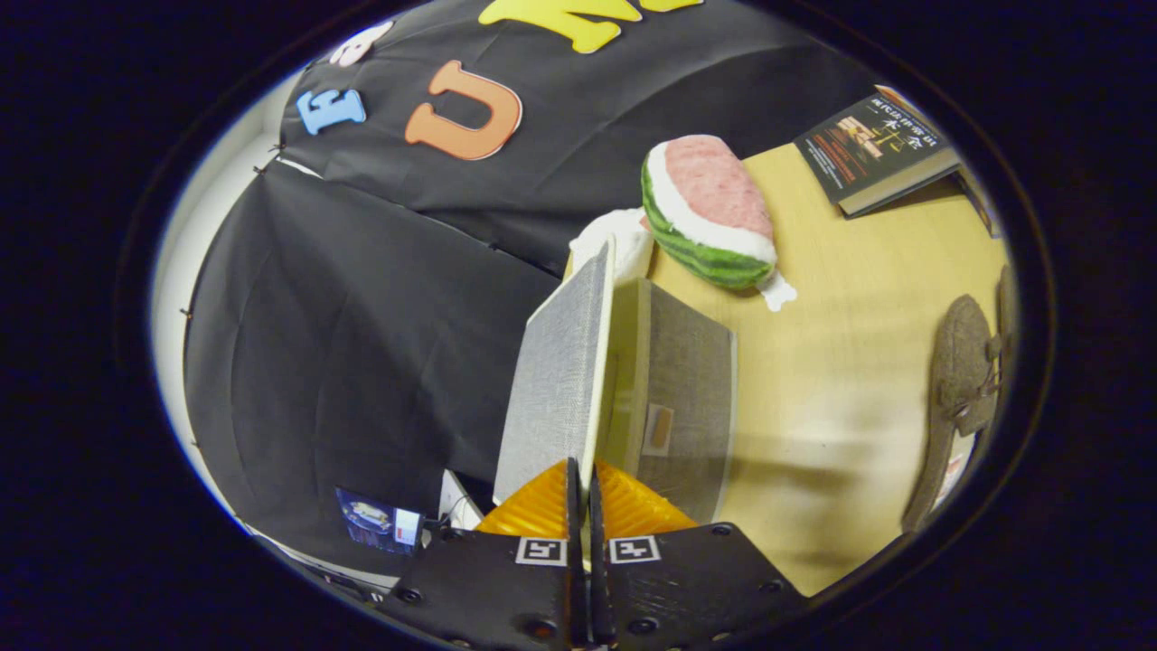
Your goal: Open the storage box then place both shoes into the box .Put the left shoe in first, then the right shoe, with the right side of both shoes facing outward in a uniform manner.
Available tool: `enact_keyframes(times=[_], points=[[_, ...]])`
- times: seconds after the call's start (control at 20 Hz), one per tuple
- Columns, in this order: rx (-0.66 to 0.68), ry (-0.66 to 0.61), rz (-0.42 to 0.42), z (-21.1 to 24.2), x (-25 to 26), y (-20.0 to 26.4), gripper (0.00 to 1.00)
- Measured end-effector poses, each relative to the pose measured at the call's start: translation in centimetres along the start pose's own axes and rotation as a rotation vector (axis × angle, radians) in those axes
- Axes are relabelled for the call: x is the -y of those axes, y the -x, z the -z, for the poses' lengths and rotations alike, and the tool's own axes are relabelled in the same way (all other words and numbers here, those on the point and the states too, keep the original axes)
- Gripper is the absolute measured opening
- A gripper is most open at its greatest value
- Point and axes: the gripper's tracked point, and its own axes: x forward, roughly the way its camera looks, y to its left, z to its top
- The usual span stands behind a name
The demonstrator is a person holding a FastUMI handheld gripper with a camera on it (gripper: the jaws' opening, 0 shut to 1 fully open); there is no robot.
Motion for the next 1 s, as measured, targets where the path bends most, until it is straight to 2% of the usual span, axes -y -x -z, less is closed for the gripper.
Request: enact_keyframes(times=[0.05,0.4,0.65,1.0], points=[[-0.002,-0.011,0.017,0.0,-0.2,-1.5,0.00],[0.010,0.013,0.009,-0.6,-4.1,-0.5,0.00],[0.005,0.052,-0.050,-1.4,-11.3,-0.8,0.00],[-0.027,0.093,-0.083,-0.4,-20.1,-5.4,0.01]])
